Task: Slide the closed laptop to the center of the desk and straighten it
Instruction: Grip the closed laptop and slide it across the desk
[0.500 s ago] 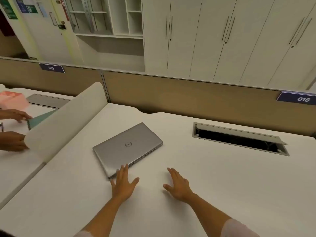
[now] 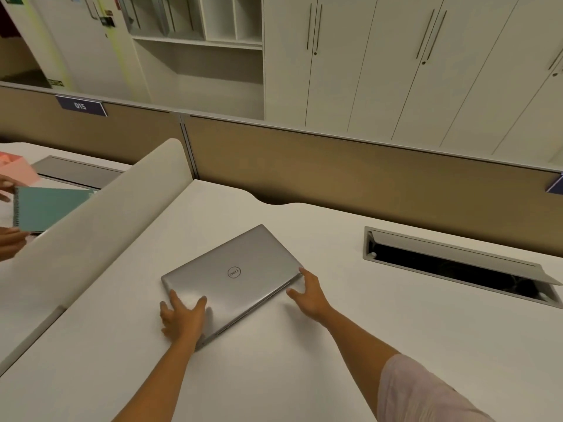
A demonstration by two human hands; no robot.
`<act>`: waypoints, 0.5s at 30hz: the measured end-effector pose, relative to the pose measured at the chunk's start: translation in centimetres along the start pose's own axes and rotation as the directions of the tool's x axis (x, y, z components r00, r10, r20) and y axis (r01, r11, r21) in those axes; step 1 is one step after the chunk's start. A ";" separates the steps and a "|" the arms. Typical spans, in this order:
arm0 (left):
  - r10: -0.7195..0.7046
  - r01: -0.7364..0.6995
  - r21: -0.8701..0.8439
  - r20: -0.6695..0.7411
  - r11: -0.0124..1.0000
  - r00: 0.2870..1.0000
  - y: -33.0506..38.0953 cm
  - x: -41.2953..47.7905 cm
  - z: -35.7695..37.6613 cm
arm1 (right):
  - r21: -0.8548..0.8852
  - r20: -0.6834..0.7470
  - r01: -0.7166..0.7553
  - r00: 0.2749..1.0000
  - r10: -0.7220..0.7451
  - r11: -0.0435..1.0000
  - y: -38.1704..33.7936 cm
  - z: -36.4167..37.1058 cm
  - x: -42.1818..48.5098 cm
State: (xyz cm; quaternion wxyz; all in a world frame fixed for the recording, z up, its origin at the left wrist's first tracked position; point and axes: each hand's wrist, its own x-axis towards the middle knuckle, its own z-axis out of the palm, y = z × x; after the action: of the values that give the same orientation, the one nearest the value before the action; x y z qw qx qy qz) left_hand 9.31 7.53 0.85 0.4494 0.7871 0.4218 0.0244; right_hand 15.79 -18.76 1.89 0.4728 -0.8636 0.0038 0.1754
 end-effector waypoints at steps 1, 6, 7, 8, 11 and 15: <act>-0.032 0.032 -0.052 0.003 0.998 0.999 0.4 0.4 0.2 | -0.011 -0.014 0.007 1.000 -0.007 1.000 -0.3 0.0 0.7; -0.193 0.190 -0.156 -0.003 0.969 0.981 1.9 1.2 1.5 | -0.058 -0.032 -0.005 0.999 0.003 0.998 -1.5 -0.2 3.8; -0.235 0.233 -0.160 0.005 0.959 0.972 2.1 1.3 1.7 | -0.024 -0.011 -0.035 0.999 0.035 0.999 -1.6 -0.4 4.3; -0.270 0.269 -0.161 0.011 0.950 0.963 2.3 1.5 2.0 | 0.022 0.015 -0.068 0.998 0.067 0.997 -1.7 -0.5 4.7; -0.312 0.307 -0.165 -0.004 0.937 0.950 2.8 2.0 2.4 | 0.107 0.071 -0.144 0.988 0.137 0.984 -1.9 -0.7 5.7; -0.309 0.293 -0.179 -0.069 0.939 0.949 2.8 2.8 2.3 | 0.192 0.064 -0.209 0.978 0.201 0.959 -1.8 -1.2 6.7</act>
State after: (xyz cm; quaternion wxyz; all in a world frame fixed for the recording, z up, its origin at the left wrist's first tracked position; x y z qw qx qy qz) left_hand 13.91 7.20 0.53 0.4914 0.6708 0.5547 0.0283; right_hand 22.75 -17.71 1.92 0.5356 -0.8031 0.1002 0.2410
